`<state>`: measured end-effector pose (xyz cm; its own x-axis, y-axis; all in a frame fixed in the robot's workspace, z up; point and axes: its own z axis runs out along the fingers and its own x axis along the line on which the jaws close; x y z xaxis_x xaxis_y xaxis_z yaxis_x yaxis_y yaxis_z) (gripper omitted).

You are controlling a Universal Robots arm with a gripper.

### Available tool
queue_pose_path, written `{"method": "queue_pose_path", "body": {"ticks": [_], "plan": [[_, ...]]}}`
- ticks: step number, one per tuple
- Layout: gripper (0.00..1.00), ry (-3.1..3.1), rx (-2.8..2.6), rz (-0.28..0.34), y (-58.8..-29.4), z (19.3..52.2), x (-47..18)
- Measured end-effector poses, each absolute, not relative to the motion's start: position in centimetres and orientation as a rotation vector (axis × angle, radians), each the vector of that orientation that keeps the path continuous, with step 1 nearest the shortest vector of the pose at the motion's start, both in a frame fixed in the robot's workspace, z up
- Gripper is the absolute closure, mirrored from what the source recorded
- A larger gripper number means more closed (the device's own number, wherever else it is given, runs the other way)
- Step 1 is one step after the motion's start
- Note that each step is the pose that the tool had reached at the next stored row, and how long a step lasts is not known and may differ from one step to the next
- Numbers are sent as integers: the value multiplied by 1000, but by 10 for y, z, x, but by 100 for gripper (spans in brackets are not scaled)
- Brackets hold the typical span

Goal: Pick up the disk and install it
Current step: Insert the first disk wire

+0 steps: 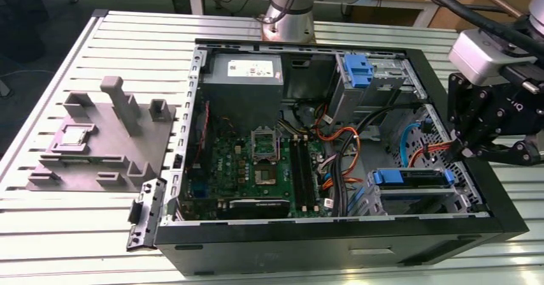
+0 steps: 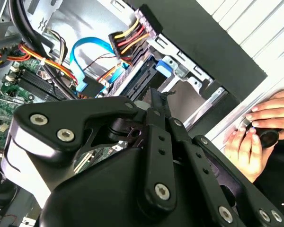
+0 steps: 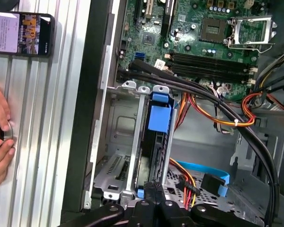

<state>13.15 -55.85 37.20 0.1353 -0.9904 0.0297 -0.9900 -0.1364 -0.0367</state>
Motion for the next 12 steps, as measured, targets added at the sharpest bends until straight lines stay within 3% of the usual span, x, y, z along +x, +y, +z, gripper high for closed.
{"method": "queue_pose_path", "body": {"ticks": [12], "plan": [[89,1985,-2423,-72,-558,372,133]]}}
